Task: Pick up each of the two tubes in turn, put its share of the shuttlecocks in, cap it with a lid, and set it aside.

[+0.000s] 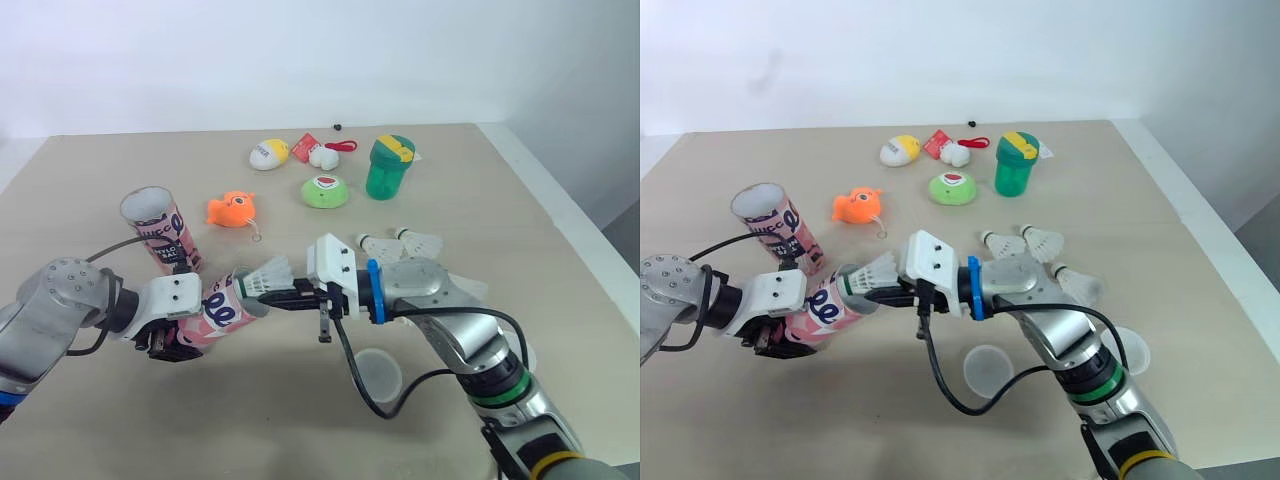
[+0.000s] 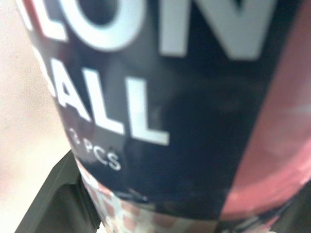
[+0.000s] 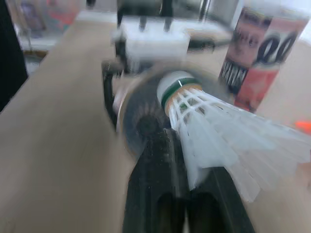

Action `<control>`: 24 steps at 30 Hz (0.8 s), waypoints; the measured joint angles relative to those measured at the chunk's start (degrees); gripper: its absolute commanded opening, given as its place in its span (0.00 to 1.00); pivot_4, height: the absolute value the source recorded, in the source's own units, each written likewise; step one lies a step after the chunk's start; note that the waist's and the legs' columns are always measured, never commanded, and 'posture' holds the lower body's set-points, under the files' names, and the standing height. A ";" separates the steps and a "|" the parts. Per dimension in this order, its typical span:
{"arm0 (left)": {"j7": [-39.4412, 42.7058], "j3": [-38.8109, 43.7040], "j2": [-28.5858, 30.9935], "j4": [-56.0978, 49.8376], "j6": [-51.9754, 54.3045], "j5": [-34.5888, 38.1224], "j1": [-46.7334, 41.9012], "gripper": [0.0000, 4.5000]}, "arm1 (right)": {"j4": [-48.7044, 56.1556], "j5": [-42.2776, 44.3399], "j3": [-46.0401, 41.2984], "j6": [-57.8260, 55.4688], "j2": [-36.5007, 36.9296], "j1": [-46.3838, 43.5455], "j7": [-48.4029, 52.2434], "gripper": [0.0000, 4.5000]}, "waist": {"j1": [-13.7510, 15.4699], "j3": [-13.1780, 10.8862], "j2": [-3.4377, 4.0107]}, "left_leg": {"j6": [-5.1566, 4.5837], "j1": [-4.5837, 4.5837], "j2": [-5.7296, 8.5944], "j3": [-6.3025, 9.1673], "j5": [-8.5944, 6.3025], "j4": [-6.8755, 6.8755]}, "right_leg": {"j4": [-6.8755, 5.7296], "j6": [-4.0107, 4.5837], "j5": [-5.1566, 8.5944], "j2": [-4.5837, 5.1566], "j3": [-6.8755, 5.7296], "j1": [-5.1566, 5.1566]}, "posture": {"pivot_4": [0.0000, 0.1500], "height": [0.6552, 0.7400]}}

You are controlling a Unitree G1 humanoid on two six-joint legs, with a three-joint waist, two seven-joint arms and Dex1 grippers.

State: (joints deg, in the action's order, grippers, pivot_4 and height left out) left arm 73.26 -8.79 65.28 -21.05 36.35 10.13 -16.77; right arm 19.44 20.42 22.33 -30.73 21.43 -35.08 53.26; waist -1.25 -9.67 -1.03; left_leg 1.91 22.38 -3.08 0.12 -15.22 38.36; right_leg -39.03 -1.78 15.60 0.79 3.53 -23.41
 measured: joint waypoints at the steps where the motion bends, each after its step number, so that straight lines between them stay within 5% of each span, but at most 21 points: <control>1: -0.02 -0.02 -0.06 -0.01 0.00 0.00 -0.04 0.78 | 0.02 0.82 -0.20 -0.46 -0.45 0.04 -0.05 0.44 | 0.00 0.00 0.00 | 0.00 0.01 0.01 0.01 0.00 0.00 | 0.00 0.03 -0.01 0.00 0.00 0.00 | 1.00 1.00; 6: -0.25 -0.07 -0.32 -0.19 0.09 0.00 -0.06 0.78 | 2.85 5.48 -5.05 -3.83 -0.47 2.42 -1.79 0.99 | 0.06 0.00 0.00 | 0.00 0.03 0.06 0.05 0.00 0.00 | 0.00 0.02 -0.01 0.05 -0.01 0.02 | 1.00 1.00; 15: -0.55 0.63 -0.57 -0.85 0.36 0.09 0.94 0.78 | 17.05 5.32 -20.08 -2.19 2.50 24.76 -14.94 0.99 | 0.03 0.01 0.02 | 0.00 0.05 0.19 0.08 0.00 -0.02 | 0.00 -0.40 0.28 0.12 0.07 0.04 | 1.00 1.00; 24: -0.46 0.39 -1.13 -0.39 0.24 -0.03 0.66 0.78 | 24.85 -2.41 -24.96 10.05 1.69 48.35 -22.71 0.99 | -0.01 0.04 0.05 | 0.00 0.01 0.27 0.03 0.00 -0.02 | 0.00 -0.49 0.30 0.11 0.29 0.09 | 1.00 1.00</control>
State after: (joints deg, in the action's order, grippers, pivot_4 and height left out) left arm 72.80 -8.40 64.15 -21.45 36.60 10.10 -16.10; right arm 44.29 18.01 -2.63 -20.68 23.12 13.28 30.55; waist -1.25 -9.63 -0.98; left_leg 1.91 22.38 -2.81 0.15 -15.22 38.34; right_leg -39.03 -2.27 15.90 0.90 3.82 -23.32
